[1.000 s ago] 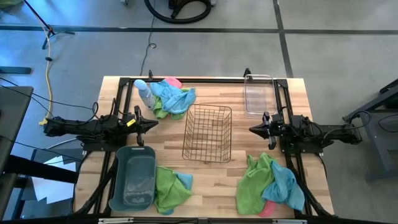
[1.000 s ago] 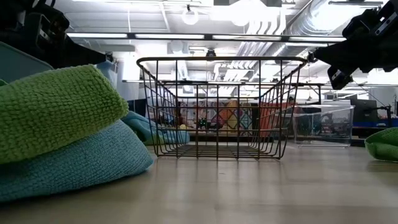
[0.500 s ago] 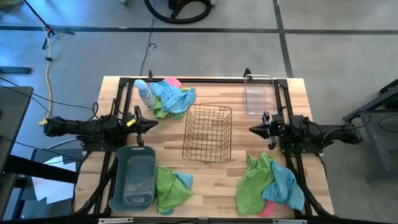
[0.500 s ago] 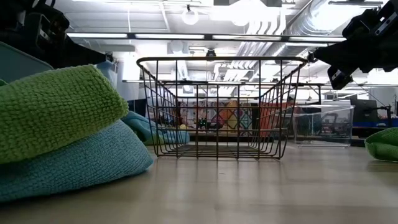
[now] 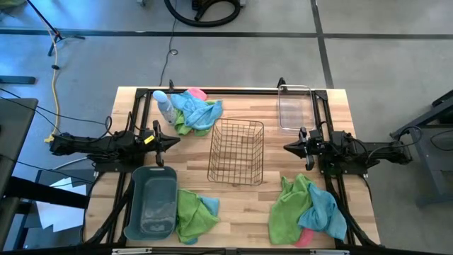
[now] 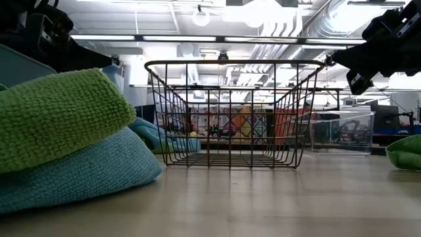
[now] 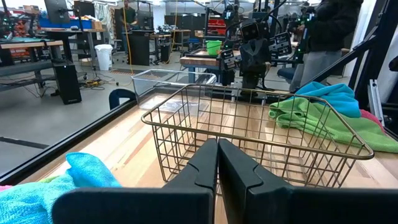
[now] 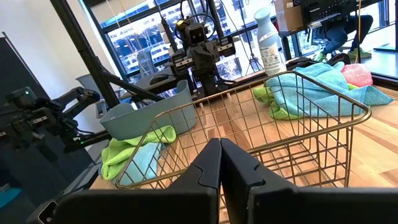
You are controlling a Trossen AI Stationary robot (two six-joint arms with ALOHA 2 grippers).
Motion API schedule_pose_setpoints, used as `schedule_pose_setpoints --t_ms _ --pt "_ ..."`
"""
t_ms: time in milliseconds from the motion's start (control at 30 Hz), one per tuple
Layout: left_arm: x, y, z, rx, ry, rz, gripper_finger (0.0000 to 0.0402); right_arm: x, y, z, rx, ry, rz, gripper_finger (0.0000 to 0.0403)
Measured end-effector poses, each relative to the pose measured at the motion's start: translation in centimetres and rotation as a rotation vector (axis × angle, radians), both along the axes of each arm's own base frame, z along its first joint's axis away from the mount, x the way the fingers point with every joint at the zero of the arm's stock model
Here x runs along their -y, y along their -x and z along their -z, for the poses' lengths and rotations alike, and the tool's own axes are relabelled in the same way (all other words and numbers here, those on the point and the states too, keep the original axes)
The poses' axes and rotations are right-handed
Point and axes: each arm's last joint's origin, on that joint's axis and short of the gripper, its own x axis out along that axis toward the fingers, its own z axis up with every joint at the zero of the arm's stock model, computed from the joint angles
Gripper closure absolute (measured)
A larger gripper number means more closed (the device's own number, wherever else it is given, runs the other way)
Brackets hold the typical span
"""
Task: Sort microfiber towel by color & place in baskets
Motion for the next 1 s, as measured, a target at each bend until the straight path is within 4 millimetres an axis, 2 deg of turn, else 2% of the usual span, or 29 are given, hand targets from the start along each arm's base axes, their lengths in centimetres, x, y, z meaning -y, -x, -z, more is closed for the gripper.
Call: schedule_pose_setpoints --t_ms 533,700,767,833,900,1000 --pt "0.0 0.0 0.0 0.0 0.0 0.0 0.0401 0.0 0.0 -0.3 0.035 -0.008 0.011 0.0403" --pt "0.0 0.0 0.0 0.0 0.0 0.0 0.0401 0.4 1.2 -4.6 0.516 -0.383 0.062 0.0403" --pt "0.0 0.0 0.0 0.0 0.0 0.0 0.0401 0.5 2.1 -6.3 0.71 -0.42 0.024 0.0403" --pt "0.0 0.0 0.0 0.0 0.0 0.0 0.0401 0.3 2.7 -8.4 0.809 -0.343 -0.045 0.0403" --pt "0.0 0.0 0.0 0.0 0.0 0.001 0.0401 0.0 2.4 -10.4 0.74 -0.291 -0.11 0.04" --pt "0.0 0.0 0.0 0.0 0.0 0.0 0.0401 -0.3 0.7 -12.0 0.315 -0.29 -0.168 0.0382"
